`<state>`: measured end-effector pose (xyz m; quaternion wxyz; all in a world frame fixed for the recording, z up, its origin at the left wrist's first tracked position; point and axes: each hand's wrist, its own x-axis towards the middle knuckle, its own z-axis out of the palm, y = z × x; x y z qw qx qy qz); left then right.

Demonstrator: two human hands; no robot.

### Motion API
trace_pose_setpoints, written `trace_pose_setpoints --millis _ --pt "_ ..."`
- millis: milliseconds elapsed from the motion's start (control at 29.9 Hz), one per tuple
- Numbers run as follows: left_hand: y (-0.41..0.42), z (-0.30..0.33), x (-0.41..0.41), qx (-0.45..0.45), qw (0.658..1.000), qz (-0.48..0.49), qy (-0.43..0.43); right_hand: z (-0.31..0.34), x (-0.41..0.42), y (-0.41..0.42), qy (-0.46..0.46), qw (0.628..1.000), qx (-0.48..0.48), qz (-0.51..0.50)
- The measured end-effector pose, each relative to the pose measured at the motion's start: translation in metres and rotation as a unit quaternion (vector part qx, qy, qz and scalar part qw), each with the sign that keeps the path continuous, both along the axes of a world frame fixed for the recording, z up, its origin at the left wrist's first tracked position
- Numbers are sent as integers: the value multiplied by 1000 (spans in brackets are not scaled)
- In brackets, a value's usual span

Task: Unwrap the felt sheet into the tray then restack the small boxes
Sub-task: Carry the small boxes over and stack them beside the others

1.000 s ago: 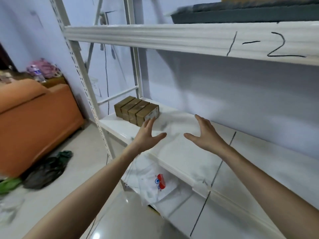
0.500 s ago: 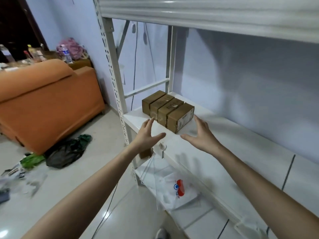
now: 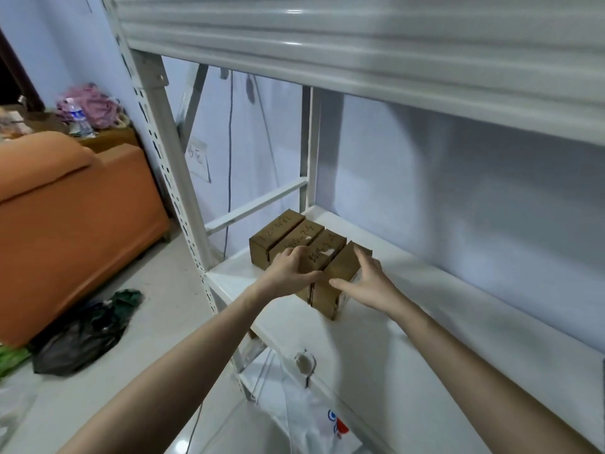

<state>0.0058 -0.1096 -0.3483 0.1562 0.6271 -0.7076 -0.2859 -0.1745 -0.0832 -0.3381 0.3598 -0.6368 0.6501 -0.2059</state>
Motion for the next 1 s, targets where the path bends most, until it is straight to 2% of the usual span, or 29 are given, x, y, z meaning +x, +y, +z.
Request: trace_pose_setpoints --millis 100,234,334,501,668,1002 --pt "-10 -5 -2 -4 999 -9 -38 -6 1 -8 11 1000 19 -3" --pt "-21 -4 -3 -5 999 -13 -33 -11 7 -12 7 999 45 -22" --pt "-26 -4 -2 49 998 -25 28 -16 11 -11 -8 997 59 -57" --pt "-24 -13 -3 96 992 -81 -16 -18 10 1 -23 993 59 -99" --pt "1 -16 -8 112 983 -118 81 -19 8 30 -44 987 55 -146" --pt "55 -6 -46 95 960 -163 206 4 -20 110 -34 968 -39 -245"
